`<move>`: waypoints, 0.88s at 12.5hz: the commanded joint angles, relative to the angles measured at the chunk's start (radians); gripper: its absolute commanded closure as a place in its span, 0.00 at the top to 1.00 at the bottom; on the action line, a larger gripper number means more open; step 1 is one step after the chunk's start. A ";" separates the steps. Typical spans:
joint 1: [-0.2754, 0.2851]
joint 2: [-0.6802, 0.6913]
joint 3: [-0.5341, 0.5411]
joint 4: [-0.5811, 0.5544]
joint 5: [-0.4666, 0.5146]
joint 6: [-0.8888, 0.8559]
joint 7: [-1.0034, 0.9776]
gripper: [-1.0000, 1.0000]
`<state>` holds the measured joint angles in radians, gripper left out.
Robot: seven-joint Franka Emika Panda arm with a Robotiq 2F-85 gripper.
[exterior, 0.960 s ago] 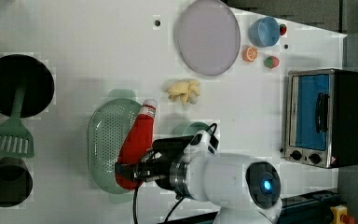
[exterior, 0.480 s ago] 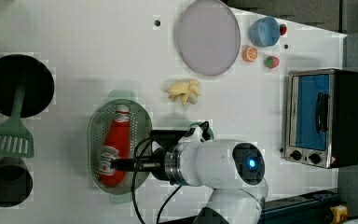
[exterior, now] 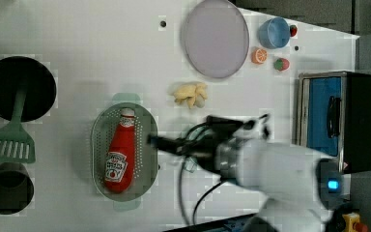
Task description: Pick Ketchup from the table and place it in strainer.
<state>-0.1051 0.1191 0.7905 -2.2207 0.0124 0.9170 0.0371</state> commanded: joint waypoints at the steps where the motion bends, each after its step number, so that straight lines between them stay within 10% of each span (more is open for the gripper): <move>1: -0.119 -0.102 -0.075 0.035 0.006 -0.121 0.060 1.00; 11: -0.174 -0.414 -0.501 0.206 0.008 -0.699 -0.101 1.00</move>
<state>-0.3086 -0.2703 0.2649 -2.0332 0.0088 0.2639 -0.0022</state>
